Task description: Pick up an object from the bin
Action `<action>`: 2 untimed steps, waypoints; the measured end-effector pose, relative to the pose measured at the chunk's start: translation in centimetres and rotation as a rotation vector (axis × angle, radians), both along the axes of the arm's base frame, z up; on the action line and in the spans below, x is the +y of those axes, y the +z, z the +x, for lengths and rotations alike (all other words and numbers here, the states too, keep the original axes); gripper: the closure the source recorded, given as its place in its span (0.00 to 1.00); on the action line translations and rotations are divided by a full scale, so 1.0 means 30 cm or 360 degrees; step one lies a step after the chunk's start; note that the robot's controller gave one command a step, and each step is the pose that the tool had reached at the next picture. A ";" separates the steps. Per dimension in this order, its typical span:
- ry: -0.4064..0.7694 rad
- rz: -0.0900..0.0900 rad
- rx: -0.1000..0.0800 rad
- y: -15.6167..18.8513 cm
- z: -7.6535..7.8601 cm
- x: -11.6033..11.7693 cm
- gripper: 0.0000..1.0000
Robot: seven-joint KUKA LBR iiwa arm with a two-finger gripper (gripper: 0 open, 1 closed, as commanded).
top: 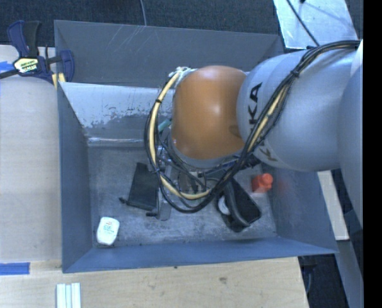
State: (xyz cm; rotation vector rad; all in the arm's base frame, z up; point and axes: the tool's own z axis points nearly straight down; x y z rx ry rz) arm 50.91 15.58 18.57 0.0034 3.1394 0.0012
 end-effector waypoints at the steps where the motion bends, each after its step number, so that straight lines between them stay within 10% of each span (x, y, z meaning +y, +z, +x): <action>1: 0.0890 -0.0001 0.0000 -0.392 0.257 -0.046 0.00; 2: 0.0889 0.0000 -0.0008 -0.382 0.261 -0.042 1.00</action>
Offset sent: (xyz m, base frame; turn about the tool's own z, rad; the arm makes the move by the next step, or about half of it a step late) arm 0.0768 -0.0129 -0.1157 -0.5614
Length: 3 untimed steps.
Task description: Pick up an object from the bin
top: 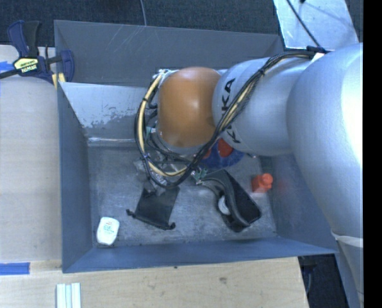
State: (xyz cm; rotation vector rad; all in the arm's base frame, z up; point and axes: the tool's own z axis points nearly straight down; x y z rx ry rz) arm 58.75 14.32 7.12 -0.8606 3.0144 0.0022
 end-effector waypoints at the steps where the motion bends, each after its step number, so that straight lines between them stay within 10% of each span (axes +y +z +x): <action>1: -0.0001 -0.0002 0.0004 -0.003 -0.002 -0.002 0.00; 2: 0.0228 -0.0006 0.0011 -0.005 -0.176 -0.079 0.00; 3: 0.0225 -0.0003 0.0006 -0.001 -0.171 -0.076 1.00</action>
Offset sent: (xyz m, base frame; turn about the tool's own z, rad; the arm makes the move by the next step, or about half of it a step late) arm 0.0000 0.0000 0.0000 0.0000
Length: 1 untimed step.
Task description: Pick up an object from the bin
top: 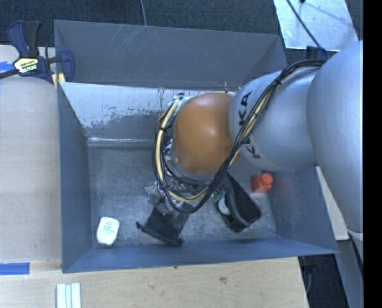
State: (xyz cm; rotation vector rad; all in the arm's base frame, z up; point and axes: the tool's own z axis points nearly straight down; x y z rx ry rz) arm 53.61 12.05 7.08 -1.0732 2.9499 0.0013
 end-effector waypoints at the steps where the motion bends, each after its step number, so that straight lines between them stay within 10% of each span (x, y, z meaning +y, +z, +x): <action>1: 0.0152 0.0000 -0.0008 0.108 0.118 -0.032 1.00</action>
Offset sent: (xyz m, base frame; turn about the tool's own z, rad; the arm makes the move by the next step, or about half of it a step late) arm 0.0331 -0.0091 0.0309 -0.0985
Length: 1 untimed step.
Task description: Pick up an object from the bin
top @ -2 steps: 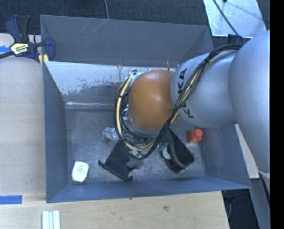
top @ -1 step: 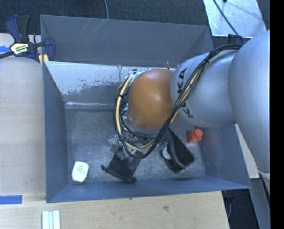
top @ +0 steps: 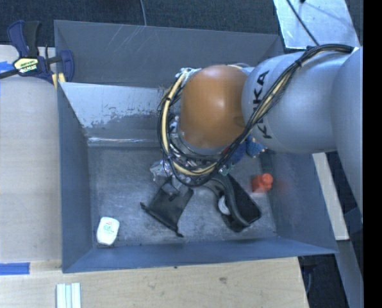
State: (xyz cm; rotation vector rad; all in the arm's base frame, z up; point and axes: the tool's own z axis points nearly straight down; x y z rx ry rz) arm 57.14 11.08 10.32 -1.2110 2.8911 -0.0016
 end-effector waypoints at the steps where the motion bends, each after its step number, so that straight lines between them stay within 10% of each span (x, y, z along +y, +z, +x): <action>1: 0.0042 0.0002 -0.0005 0.276 -0.057 0.020 1.00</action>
Offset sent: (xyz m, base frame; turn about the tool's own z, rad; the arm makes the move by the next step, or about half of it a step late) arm -0.0188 0.0052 0.0775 -0.0288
